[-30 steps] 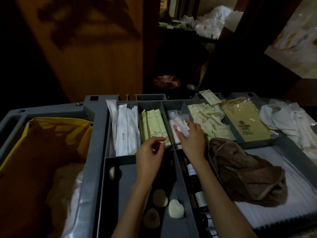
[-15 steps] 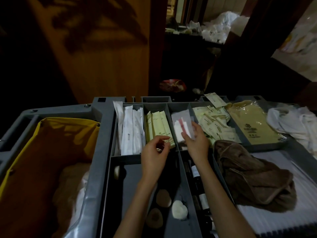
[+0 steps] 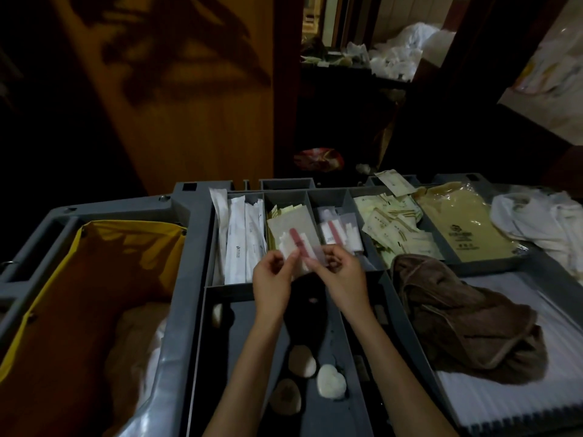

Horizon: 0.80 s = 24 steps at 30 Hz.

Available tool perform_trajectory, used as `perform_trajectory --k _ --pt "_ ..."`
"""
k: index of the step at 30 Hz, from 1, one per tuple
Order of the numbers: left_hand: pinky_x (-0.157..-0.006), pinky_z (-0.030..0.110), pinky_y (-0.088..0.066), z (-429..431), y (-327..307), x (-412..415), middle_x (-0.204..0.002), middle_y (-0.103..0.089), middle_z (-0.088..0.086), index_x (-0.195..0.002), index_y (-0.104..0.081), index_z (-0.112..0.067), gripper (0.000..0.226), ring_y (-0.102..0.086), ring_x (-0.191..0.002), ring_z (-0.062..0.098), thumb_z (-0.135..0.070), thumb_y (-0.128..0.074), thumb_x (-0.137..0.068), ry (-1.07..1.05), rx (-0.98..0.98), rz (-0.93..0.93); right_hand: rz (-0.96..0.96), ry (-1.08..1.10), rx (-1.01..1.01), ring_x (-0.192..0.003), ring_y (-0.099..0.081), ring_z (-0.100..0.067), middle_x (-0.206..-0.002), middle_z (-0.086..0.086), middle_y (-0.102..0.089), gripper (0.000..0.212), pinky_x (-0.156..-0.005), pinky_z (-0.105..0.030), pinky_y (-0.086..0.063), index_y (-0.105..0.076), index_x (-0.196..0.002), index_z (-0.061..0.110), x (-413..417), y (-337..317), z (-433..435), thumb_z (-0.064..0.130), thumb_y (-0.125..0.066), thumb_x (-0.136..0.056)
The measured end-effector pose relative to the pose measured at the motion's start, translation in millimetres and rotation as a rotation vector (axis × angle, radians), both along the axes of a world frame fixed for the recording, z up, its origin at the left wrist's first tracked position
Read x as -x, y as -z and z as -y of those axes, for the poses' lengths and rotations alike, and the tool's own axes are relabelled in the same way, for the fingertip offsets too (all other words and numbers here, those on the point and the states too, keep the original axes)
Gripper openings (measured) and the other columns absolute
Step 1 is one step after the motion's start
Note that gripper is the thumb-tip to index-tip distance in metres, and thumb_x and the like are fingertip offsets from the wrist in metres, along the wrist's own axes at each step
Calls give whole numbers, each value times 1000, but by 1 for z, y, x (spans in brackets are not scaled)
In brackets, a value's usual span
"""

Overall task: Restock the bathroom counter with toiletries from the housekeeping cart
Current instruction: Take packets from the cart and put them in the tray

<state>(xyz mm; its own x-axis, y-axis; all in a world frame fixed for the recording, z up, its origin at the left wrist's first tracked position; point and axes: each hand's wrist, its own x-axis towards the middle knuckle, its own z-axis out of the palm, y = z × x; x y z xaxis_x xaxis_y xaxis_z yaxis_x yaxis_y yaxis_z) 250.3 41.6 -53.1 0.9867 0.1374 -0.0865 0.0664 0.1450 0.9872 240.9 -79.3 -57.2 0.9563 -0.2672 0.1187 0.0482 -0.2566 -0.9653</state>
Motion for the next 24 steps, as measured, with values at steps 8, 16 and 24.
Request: perform_trajectory --k 8,16,24 --pt "-69 34 -53 -4 5 -4 -85 -72 12 -89 -65 -2 10 -68 -76 23 -12 -66 -89 -69 57 -52 -21 243 278 -87 -62 -16 -98 -1 -66 22 -73 -27 -50 -65 -106 16 -25 -1 37 14 -72 -85" --pt "-70 24 -57 -6 2 -3 -91 -73 7 -96 -66 -11 9 -71 -84 19 -6 -64 -89 -45 12 -38 -303 208 591 -112 -55 -35 -129 -15 -54 58 -79 -37 -47 -46 -137 13 -50 7 37 27 -70 -85" --pt "-69 21 -57 -6 4 -3 -96 -72 13 -107 -65 0 19 -70 -85 19 -1 -63 -89 -28 -42 -26 -196 215 578 -98 -64 -30 -121 -7 -65 47 -70 -37 -52 -47 -139 28 -42 11 31 20 -58 -95"
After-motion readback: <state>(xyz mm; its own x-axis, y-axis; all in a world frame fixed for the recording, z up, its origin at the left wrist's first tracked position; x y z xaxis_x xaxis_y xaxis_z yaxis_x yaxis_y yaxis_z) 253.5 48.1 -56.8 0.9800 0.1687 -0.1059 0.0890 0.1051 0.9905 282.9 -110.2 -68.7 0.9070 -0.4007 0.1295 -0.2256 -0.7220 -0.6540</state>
